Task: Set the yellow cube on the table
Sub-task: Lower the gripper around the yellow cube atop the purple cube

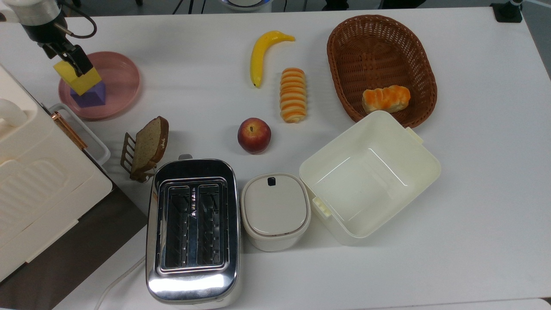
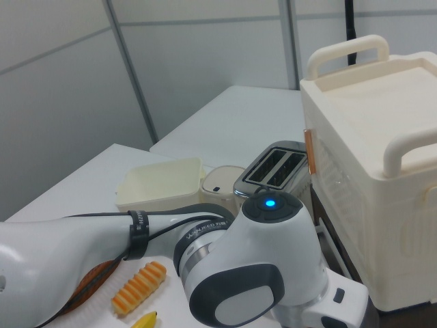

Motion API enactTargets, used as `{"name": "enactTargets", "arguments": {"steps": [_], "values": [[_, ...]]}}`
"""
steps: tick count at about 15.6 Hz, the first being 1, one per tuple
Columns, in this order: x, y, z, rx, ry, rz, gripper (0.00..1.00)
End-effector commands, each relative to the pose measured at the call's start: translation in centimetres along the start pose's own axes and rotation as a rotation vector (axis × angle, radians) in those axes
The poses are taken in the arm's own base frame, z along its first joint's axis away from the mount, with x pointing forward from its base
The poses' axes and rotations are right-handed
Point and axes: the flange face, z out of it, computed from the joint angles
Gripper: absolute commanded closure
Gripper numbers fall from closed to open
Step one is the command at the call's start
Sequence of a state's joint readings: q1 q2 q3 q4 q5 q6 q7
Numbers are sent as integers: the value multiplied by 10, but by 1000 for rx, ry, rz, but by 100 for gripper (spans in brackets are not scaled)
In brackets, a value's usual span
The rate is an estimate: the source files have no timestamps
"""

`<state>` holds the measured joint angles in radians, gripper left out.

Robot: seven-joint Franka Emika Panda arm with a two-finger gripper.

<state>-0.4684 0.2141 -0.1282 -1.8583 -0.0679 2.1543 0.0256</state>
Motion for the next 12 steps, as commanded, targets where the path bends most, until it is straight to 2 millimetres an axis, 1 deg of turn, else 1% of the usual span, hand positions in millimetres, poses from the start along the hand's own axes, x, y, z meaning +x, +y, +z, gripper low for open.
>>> {"name": "enactTargets", "arguments": {"steps": [1, 3, 7, 10, 12], "values": [[-1, 2, -5, -11, 28, -20, 0], [-1, 5, -10, -9, 33, -16, 0], [-2, 3, -10, -9, 31, -15, 0], [-3, 6, -19, -6, 43, -16, 0], [-4, 6, -20, -8, 36, -17, 0]]}}
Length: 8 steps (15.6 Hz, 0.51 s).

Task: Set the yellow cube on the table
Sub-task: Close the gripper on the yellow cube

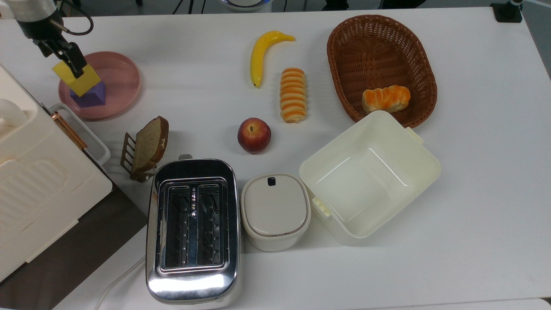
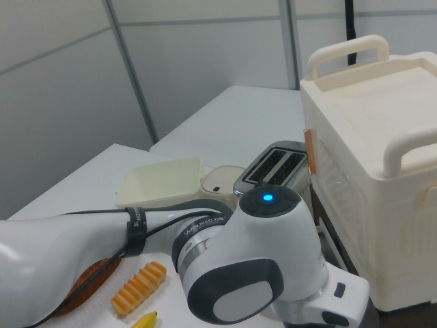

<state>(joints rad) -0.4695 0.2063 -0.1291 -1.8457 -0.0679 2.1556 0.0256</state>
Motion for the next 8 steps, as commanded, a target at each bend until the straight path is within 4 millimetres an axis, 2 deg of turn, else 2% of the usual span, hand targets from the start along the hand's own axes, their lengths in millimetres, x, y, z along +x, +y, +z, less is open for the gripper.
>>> {"name": "enactTargets", "arguments": {"steps": [1, 5, 8], "values": [[-7, 7, -12, -8, 15, -17, 0], [-8, 5, -15, -7, 19, -11, 0], [-8, -10, -12, 1, 19, -39, 0]]}}
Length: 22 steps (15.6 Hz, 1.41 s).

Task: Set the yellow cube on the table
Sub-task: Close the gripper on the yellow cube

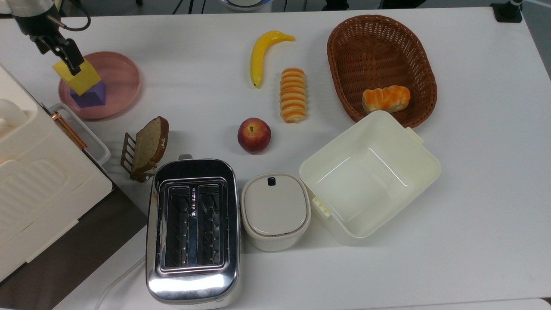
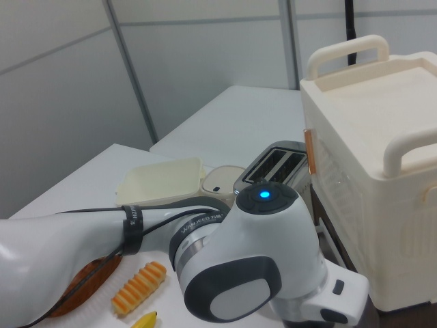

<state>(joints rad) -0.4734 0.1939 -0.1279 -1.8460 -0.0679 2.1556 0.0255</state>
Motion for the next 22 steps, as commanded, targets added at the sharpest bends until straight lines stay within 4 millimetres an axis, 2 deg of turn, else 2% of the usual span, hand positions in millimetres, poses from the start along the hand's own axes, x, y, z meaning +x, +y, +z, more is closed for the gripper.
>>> {"name": "enactTargets", "arguments": {"steps": [1, 5, 13, 22], "values": [[-7, -19, -3, 3, 6, -54, 0], [-8, -24, 2, 5, -1, -68, 0], [-14, -22, 17, 4, -30, -63, 0], [-13, -14, 17, 1, -27, -51, 0]]}}
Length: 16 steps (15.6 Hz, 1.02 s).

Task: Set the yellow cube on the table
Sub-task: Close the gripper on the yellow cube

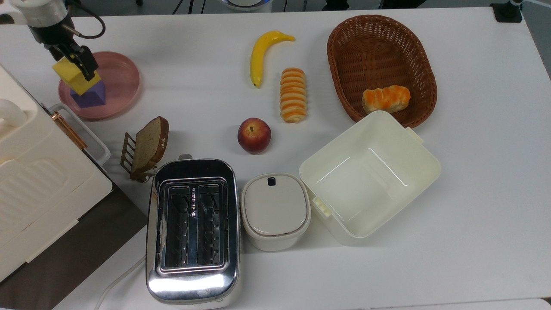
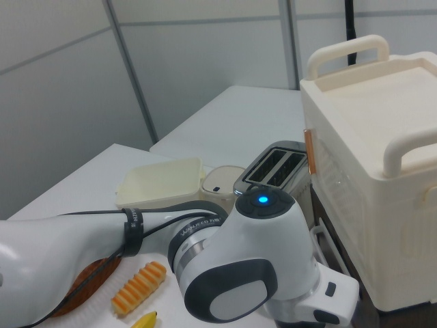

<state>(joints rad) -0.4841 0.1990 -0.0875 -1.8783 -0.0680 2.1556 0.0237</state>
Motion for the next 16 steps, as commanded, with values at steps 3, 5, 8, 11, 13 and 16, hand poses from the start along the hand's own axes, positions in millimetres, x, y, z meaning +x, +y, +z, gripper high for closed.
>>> {"name": "enactTargets", "arguments": {"steps": [3, 5, 8, 11, 13, 16], "values": [[-3, 5, 2, -11, 20, -19, 0], [-2, 3, 6, -11, 18, -21, 0], [-2, 3, 6, -12, 18, -21, 0], [-2, 4, 8, -13, 15, -21, 0], [-2, 4, 13, -14, 7, -22, 0], [-2, 4, 17, -16, 1, -23, 0]]}}
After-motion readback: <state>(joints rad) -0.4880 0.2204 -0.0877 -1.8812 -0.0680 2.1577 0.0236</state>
